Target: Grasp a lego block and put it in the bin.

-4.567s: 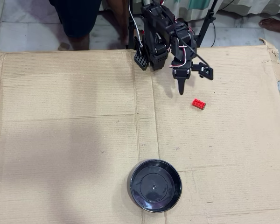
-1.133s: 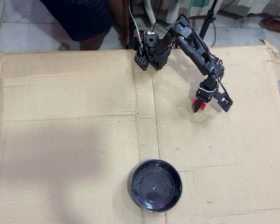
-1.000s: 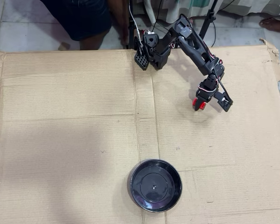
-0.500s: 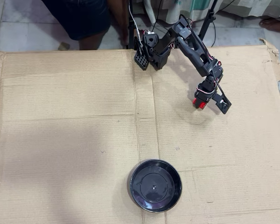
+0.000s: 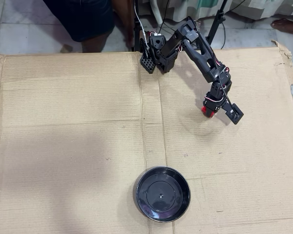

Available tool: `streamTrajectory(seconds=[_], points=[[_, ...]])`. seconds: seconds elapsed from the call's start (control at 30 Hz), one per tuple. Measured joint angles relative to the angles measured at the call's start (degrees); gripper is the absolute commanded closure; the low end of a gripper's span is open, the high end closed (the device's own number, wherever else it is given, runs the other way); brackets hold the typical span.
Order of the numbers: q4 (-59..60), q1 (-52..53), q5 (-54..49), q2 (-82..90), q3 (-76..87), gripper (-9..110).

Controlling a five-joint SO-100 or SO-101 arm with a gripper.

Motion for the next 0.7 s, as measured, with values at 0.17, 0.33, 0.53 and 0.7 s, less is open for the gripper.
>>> streamTrajectory(seconds=[0.17, 0.33, 0.53, 0.7], points=[[-0.3, 2.2, -0.2, 0.0, -0.1, 97], [-0.5, 5.5, -3.1, 0.0, -3.8, 97], [-0.5, 10.7, -5.9, -0.1, -10.0, 97], [-0.8, 15.6, -7.9, -0.1, -15.1, 97]])
